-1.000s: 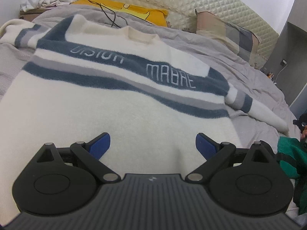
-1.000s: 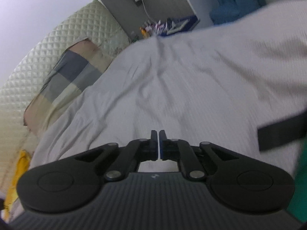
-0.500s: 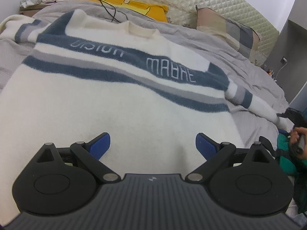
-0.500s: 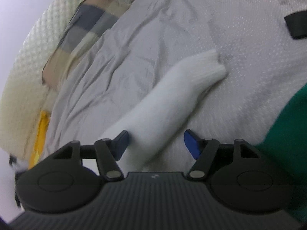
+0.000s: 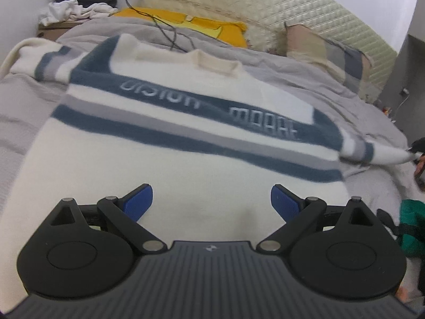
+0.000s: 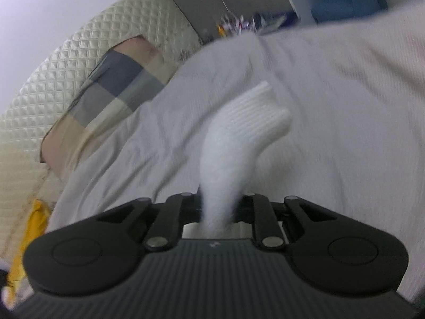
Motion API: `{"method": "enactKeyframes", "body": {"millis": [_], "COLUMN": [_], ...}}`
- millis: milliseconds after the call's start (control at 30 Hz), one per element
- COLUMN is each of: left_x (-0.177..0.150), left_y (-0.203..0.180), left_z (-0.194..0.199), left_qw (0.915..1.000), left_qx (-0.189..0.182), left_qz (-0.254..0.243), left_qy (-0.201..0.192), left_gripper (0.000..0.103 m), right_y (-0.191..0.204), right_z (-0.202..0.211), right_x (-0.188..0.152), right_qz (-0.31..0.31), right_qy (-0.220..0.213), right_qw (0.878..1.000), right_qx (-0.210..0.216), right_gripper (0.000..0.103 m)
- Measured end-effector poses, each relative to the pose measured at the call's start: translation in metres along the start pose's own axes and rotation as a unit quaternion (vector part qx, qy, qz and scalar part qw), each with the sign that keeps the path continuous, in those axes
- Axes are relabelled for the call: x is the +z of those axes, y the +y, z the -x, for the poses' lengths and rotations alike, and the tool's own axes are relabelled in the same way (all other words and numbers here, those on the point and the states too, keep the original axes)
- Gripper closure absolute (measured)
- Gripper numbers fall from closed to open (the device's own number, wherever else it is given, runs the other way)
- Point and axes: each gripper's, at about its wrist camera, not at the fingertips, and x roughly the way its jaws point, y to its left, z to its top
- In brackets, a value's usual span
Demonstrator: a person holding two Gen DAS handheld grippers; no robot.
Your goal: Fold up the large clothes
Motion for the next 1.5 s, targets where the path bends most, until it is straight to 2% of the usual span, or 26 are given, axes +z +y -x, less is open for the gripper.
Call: {"method": "enactKeyframes", "body": {"millis": [100, 267, 367, 433, 600, 700, 800, 900, 967, 1000, 1067, 1267, 1433, 1500], "left_x": [0.005, 0.022, 0.032, 0.039, 0.051, 0.056, 0.06, 0.063, 0.065, 0.066, 0.067, 0.064, 0.061, 0.059], "left_y": [0.008, 0.026, 0.046, 0.063, 0.09, 0.101, 0.106, 0.113, 0.124, 0.132, 0.148, 0.197, 0.23, 0.238], "left_z": [0.005, 0.011, 0.009, 0.008, 0.023, 0.03, 0.035, 0.038, 0.034, 0.031, 0.026, 0.023, 0.03, 0.027], "left_qw": [1.0, 0.9995, 0.9998, 0.9991, 0.9946, 0.9915, 0.9894, 0.9876, 0.9834, 0.9796, 0.972, 0.946, 0.9298, 0.9234], "left_qx": [0.005, 0.02, 0.009, 0.011, 0.014, -0.003, -0.018, -0.013, -0.023, -0.029, -0.034, -0.038, -0.013, -0.009], "left_qz": [-0.006, -0.02, 0.013, 0.037, 0.093, 0.12, 0.13, 0.138, 0.165, 0.186, 0.222, 0.315, 0.356, 0.371], "left_qy": [-0.003, -0.016, -0.015, -0.016, -0.044, -0.052, -0.062, -0.074, -0.072, -0.07, -0.067, -0.068, -0.093, -0.097], "left_gripper": [0.005, 0.005, 0.005, 0.005, 0.005, 0.005, 0.005, 0.005, 0.005, 0.005, 0.005, 0.005, 0.005, 0.005], "right_y": [0.02, 0.086, 0.134, 0.175, 0.259, 0.309, 0.348, 0.376, 0.387, 0.392, 0.396, 0.398, 0.403, 0.404], "right_z": [0.002, 0.034, 0.071, 0.098, 0.17, 0.213, 0.251, 0.274, 0.282, 0.284, 0.284, 0.269, 0.246, 0.232], "right_x": [0.015, 0.019, 0.011, -0.001, -0.044, -0.079, -0.127, -0.185, -0.228, -0.253, -0.292, -0.402, -0.465, -0.476], "right_qz": [0.019, 0.108, 0.171, 0.227, 0.309, 0.361, 0.404, 0.434, 0.455, 0.464, 0.473, 0.511, 0.53, 0.538], "right_qy": [-0.006, -0.036, -0.065, -0.088, -0.139, -0.178, -0.22, -0.235, -0.242, -0.239, -0.217, -0.122, -0.034, 0.0], "right_qw": [1.0, 0.993, 0.983, 0.97, 0.94, 0.914, 0.884, 0.862, 0.849, 0.845, 0.843, 0.83, 0.823, 0.818], "right_qx": [-0.009, -0.001, 0.017, 0.015, 0.037, 0.049, 0.081, 0.115, 0.115, 0.117, 0.138, 0.19, 0.199, 0.205], "right_gripper": [0.086, 0.086, 0.085, 0.085, 0.085, 0.085, 0.085, 0.083, 0.083, 0.083, 0.083, 0.082, 0.081, 0.078]}}
